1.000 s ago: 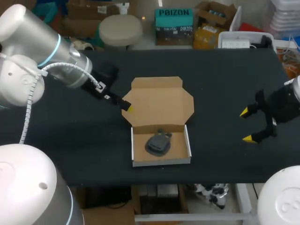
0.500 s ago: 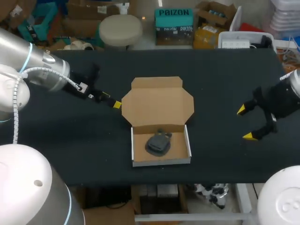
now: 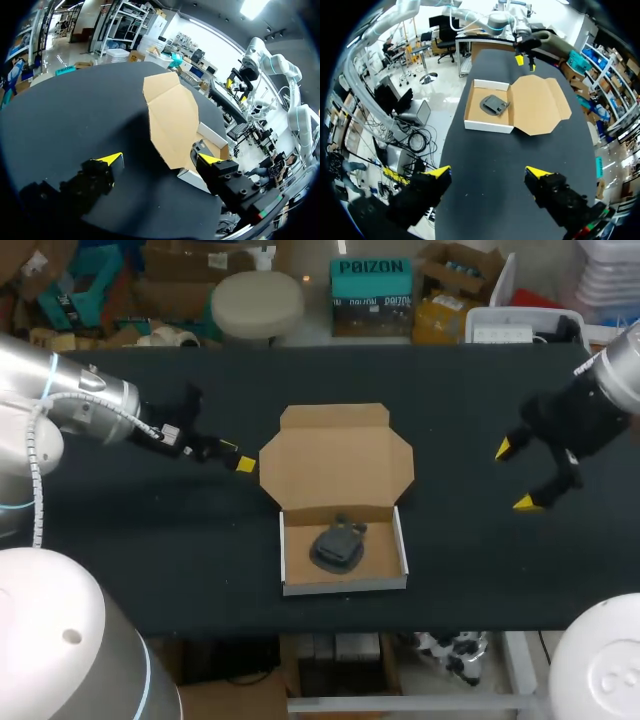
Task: Assemble the packaging by folding the flat box into shape, placing the metal phone stand inside, and closing the box properly
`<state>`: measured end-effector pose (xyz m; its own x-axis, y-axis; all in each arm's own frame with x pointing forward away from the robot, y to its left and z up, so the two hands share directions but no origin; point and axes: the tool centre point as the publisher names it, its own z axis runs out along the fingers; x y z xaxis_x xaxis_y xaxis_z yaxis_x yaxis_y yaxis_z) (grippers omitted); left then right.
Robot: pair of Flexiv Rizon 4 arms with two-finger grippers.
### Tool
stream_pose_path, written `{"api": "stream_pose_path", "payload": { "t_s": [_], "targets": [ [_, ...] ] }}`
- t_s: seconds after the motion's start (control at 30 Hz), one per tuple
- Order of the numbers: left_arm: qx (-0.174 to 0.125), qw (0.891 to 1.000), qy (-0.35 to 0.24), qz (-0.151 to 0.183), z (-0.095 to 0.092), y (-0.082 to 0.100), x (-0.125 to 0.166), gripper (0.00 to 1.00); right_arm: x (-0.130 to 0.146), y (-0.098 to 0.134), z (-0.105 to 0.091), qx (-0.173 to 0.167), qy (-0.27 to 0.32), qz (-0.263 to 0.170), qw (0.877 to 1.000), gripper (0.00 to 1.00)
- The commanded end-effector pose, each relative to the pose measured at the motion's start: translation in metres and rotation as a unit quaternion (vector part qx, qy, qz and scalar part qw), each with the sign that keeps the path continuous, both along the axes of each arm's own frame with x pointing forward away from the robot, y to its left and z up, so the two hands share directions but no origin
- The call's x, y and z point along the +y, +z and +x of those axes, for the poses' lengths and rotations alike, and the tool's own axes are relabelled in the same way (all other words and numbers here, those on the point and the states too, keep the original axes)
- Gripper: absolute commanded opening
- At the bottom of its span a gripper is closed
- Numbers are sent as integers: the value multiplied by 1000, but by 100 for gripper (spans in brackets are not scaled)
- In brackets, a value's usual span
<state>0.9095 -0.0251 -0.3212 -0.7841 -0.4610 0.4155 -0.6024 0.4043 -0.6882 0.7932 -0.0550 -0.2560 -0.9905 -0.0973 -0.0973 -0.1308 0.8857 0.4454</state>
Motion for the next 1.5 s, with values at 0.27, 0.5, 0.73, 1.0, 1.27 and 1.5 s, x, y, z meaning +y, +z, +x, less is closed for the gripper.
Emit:
{"api": "stream_pose_path", "payload": {
  "t_s": [0.27,0.5,0.73,1.0,1.27,1.5],
  "targets": [
    [20,998,-47,-34,13,-14,-21,85,12,8,22,14,26,-32,999,100],
    [12,997,-69,-42,13,-16,-36,77,16,11,33,13,33,-40,999,100],
    [6,994,-100,-51,13,-21,-46,67,18,14,41,17,40,-53,998,100],
    [3,990,-122,-64,9,-28,-57,53,25,17,49,18,47,-64,997,100],
    [8,988,-134,-73,7,-30,-67,44,33,16,54,18,54,-78,995,100],
    [2,986,-146,-79,3,-27,-74,40,37,18,57,17,58,-85,995,100]
  ]
}}
